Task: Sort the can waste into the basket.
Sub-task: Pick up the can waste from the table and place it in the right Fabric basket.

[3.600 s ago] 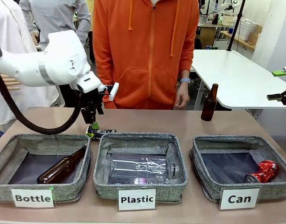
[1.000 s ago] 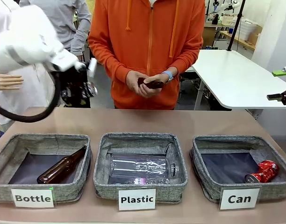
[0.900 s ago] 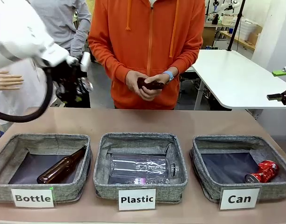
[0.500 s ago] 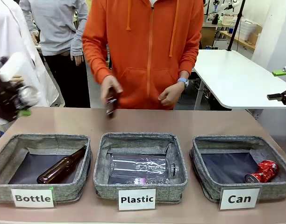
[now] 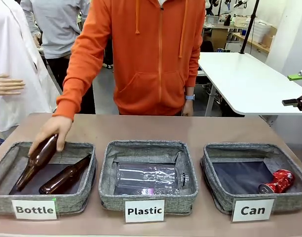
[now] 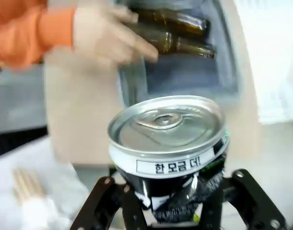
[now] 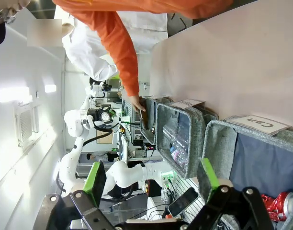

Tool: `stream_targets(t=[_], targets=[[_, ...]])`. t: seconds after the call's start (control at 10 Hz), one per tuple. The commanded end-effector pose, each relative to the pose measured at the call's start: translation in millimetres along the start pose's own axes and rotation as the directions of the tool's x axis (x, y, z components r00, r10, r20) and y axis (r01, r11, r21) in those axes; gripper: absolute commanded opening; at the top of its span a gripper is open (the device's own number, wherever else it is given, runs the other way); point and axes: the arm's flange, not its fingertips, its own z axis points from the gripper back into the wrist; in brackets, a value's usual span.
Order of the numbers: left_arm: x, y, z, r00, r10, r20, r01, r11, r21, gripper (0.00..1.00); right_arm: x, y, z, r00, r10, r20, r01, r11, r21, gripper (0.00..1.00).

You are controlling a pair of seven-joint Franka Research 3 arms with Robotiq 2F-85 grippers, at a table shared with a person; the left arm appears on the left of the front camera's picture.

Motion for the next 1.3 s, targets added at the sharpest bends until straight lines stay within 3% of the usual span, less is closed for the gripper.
stream_targets(t=[0.0, 0.2, 0.4, 0.7, 0.9, 1.0, 1.1, 1.2], targets=[[-48, -19, 40, 0.997, 0.070, 0.039, -0.070, 0.998, 0.002, 0.00, 0, 2, 1, 1.000, 0.016, -0.009, -0.016, 1.000, -0.001, 1.00], [-80, -41, 48, 0.968, 0.146, 0.205, -0.154, 0.988, 0.024, 0.00, 0, 2, 1, 1.000, 0.016, -0.009, -0.016, 1.000, -0.001, 1.00], [-98, -45, 43, 0.941, 0.178, 0.289, -0.191, 0.981, 0.018, 0.00, 0, 2, 1, 1.000, 0.016, -0.009, -0.016, 1.000, -0.001, 1.00], [-81, -26, 38, 0.933, 0.199, 0.299, -0.212, 0.977, 0.011, 0.00, 0, 2, 1, 1.000, 0.016, -0.009, -0.016, 1.000, -0.001, 1.00], [-46, -5, 27, 0.915, 0.195, 0.354, -0.202, 0.979, -0.018, 0.00, 0, 2, 1, 1.000, 0.016, -0.009, -0.016, 1.000, -0.001, 1.00], [-6, 15, 11, 0.909, 0.177, 0.377, -0.175, 0.984, -0.041, 0.00, 0, 2, 1, 1.000, 0.016, -0.009, -0.016, 1.000, -0.001, 1.00], [36, 34, -6, 0.920, 0.130, 0.370, -0.114, 0.991, -0.064, 0.00, 0, 2, 1, 1.000, 0.016, -0.009, -0.016, 1.000, -0.001, 1.00], [78, 51, -22, 0.929, 0.013, 0.370, 0.027, 0.994, -0.103, 0.00, 0, 2, 1, 1.000, 0.016, -0.009, -0.016, 1.000, -0.001, 1.00]])
